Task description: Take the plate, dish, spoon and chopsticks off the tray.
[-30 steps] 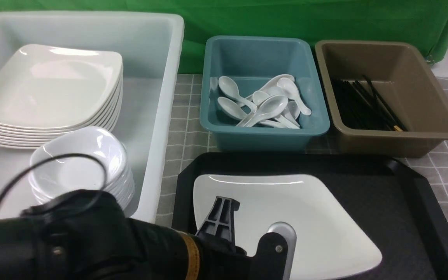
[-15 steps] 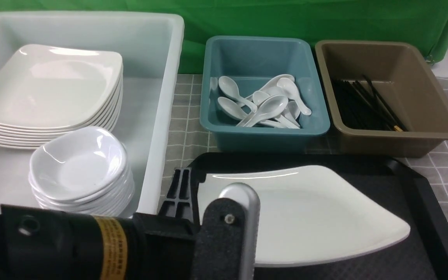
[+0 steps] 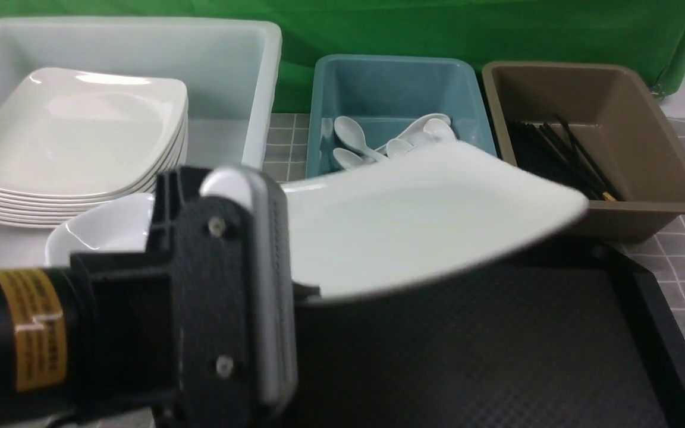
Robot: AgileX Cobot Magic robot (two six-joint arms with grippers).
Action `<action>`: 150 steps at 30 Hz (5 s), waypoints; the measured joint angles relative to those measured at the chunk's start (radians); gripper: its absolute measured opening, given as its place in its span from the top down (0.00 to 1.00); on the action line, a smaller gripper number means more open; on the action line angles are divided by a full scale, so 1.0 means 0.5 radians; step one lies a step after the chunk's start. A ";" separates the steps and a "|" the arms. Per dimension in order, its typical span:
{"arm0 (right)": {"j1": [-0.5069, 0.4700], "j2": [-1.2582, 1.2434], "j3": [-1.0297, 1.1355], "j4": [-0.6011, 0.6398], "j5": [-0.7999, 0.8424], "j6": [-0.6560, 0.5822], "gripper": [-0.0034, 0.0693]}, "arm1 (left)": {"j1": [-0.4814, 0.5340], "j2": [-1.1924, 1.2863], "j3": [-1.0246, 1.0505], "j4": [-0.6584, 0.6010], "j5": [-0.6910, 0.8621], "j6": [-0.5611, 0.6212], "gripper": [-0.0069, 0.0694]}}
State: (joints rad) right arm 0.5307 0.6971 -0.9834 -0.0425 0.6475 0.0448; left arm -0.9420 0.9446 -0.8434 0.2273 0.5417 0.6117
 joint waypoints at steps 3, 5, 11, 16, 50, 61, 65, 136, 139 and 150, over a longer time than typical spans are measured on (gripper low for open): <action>0.000 0.000 0.000 0.033 -0.072 0.000 0.92 | 0.169 0.015 -0.042 0.195 0.008 -0.178 0.87; 0.000 0.002 0.000 0.070 -0.099 -0.012 0.92 | 0.349 0.052 -0.100 0.276 0.003 -0.244 0.87; 0.000 0.051 -0.002 0.263 -0.130 -0.197 0.92 | 0.957 0.293 -0.236 0.322 -0.025 -0.279 0.87; 0.000 0.079 -0.002 0.481 -0.130 -0.468 0.92 | 1.339 0.560 -0.277 0.340 -0.078 -0.275 0.87; 0.000 0.079 -0.003 0.531 0.129 -0.644 0.92 | 1.567 1.437 -0.539 0.807 -0.228 -0.744 0.87; 0.000 0.079 -0.003 0.620 0.191 -0.644 0.92 | 1.607 1.464 -0.539 0.789 -0.310 -0.814 0.64; 0.000 0.079 -0.003 0.659 0.252 -0.644 0.92 | 1.641 1.471 -0.539 0.674 -0.312 -0.865 0.46; -0.340 -0.283 0.292 0.313 -0.008 -0.472 0.84 | 0.984 -1.286 0.940 -1.074 -0.652 -0.114 0.89; -0.541 -0.554 0.545 0.240 -0.059 -0.560 0.86 | 0.984 -1.286 0.943 -1.040 -0.644 -0.114 0.89; -0.967 -1.273 1.533 0.273 -0.481 -0.362 0.92 | 0.984 -1.286 0.943 -1.007 -0.639 -0.108 0.89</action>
State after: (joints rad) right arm 0.0471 0.0605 -0.2171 0.0940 0.4070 -0.1364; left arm -0.4498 0.3015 -0.3718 -0.2760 0.2221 0.5577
